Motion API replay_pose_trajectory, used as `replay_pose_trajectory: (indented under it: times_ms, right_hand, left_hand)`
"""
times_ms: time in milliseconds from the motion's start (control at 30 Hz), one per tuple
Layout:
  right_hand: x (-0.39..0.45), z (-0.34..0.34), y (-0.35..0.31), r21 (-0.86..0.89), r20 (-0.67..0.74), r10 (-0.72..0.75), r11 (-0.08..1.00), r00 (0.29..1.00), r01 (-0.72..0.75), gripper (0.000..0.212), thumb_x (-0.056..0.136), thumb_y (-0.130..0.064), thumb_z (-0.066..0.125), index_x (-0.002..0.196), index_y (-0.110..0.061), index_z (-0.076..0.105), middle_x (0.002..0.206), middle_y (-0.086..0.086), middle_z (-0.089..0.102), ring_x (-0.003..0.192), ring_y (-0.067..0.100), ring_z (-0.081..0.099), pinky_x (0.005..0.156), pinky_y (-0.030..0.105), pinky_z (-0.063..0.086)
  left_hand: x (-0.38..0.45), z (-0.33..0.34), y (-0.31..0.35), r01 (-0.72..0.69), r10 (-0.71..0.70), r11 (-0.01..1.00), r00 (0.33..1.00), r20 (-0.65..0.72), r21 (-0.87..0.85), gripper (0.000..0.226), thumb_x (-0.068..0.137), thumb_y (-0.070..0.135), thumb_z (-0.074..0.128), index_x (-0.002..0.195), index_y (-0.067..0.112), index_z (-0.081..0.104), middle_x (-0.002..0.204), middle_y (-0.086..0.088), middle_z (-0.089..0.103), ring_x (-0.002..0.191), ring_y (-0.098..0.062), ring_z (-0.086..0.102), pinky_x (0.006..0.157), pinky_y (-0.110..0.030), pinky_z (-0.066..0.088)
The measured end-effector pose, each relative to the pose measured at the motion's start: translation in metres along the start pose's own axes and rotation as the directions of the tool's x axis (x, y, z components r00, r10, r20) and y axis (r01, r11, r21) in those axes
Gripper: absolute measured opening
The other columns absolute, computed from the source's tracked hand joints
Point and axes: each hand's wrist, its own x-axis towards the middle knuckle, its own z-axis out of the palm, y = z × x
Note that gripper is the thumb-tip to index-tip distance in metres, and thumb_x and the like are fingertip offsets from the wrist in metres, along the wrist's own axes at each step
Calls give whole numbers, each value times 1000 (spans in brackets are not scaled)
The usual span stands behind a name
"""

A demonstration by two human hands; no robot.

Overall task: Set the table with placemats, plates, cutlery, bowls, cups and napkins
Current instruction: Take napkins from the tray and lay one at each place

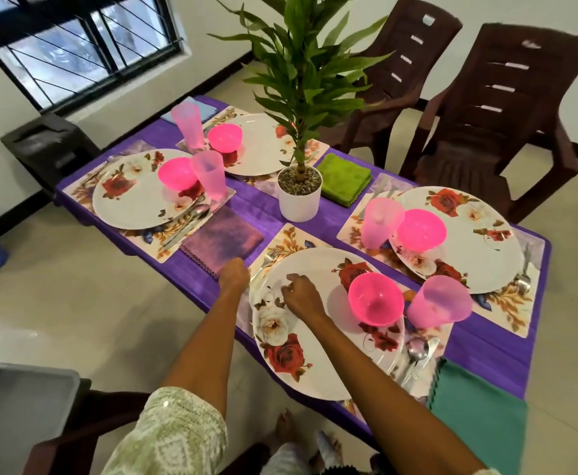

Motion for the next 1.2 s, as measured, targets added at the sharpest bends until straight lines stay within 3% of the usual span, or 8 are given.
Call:
replay_pose_trajectory:
  times_ms: [133,300,467,600,767,867,1033,1200]
  right_hand:
    - [0,1,8,19,-14,3,1000,1000,-3,42,96,-21,50,135,-9,47,136,13,50,123,28,49,104,36,39]
    - [-1,-6,20,9,-66,-28,1000,997,28,38,97,-18,47,133,-9,50,135,12,52,125,26,48,104,31,36]
    - [-9,-8,33,61,-157,-64,995,985,75,31,96,-13,48,126,-10,56,131,8,57,123,22,51,102,28,37]
    - [-35,-10,56,116,-263,-66,988,962,100,23,94,-8,50,114,-11,62,122,4,63,115,18,56,96,21,39]
    - [-74,-24,89,165,-433,-75,973,898,161,18,93,-5,53,100,-15,67,105,-3,68,93,9,59,84,18,46]
    - [-92,-34,101,148,-465,-105,970,879,194,17,91,-5,55,96,-16,67,99,-6,68,86,6,58,72,9,41]
    - [-127,-44,140,152,-532,-89,968,842,199,14,91,-7,54,93,-16,64,92,-6,65,81,13,59,66,25,45]
    - [-129,-53,161,207,-562,118,978,819,1,23,92,-9,56,115,-9,57,122,10,52,103,27,57,78,33,48]
  left_hand:
    - [1,4,-5,10,-13,996,999,-38,-91,23,95,11,52,106,-6,61,107,-23,64,101,-37,60,77,-41,45]
    - [-9,11,-11,-83,38,976,976,-216,-201,17,92,5,55,78,6,65,82,-11,62,72,-20,55,57,-30,39]
    - [-32,24,-18,-355,328,935,858,-396,5,18,89,10,62,101,1,71,101,-16,63,96,-31,55,80,-40,45]
    - [-60,41,-10,-402,375,915,836,-400,18,24,95,14,53,111,5,68,104,-16,65,95,-30,57,81,-39,44]
    - [-81,52,-2,-309,195,919,896,-399,-246,28,98,15,45,120,3,59,117,-15,59,104,-28,58,85,-33,47]
    - [-90,50,-3,-206,54,907,922,-384,-366,34,99,18,42,129,5,50,128,-15,50,116,-30,51,91,-39,45]
    - [-125,68,-7,-153,3,911,932,-363,-384,38,99,19,41,133,2,45,134,-19,43,118,-37,49,93,-48,43]
    - [-141,83,-9,-27,-166,873,923,-348,-488,36,97,17,44,130,3,52,129,-19,53,115,-36,52,96,-46,43]
